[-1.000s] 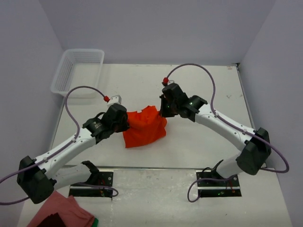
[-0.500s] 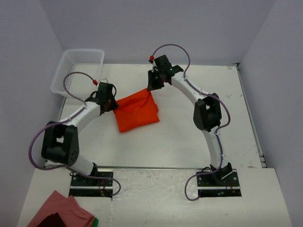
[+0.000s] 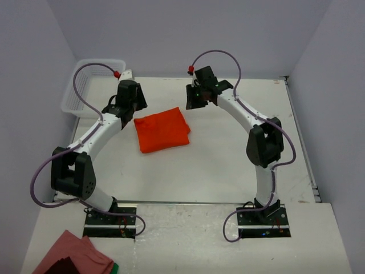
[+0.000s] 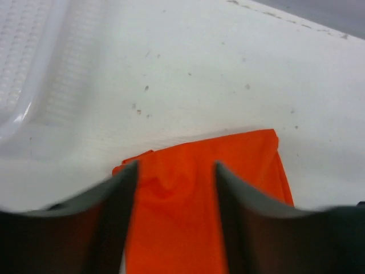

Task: Fold and stack the t-shirts
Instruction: Fold the long partially folded tshirt into a neat square, then smooth out wrinkles on the folded tshirt

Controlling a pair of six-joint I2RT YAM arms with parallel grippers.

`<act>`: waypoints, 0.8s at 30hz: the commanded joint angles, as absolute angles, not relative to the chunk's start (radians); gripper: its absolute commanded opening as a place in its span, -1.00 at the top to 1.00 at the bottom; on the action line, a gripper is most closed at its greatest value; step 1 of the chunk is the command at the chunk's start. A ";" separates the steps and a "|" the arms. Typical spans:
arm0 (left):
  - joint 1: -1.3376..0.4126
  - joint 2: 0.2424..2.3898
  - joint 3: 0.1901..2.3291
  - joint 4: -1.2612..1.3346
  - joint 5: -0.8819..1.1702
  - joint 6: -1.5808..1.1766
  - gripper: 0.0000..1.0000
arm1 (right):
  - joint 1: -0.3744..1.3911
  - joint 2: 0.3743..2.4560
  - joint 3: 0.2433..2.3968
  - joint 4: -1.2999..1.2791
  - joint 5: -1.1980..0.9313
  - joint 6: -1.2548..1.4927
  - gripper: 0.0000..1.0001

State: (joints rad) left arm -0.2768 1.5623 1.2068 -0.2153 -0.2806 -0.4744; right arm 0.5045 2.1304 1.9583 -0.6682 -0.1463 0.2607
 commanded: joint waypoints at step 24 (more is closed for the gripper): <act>-0.163 1.888 1.038 0.383 0.724 -0.676 1.00 | 0.495 2.378 1.776 -0.291 -1.118 0.767 1.00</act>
State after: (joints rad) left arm -0.1776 1.8332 1.0286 0.2729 0.6285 -0.6338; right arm 0.5014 2.3657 1.7267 -0.3206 -1.0485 0.6971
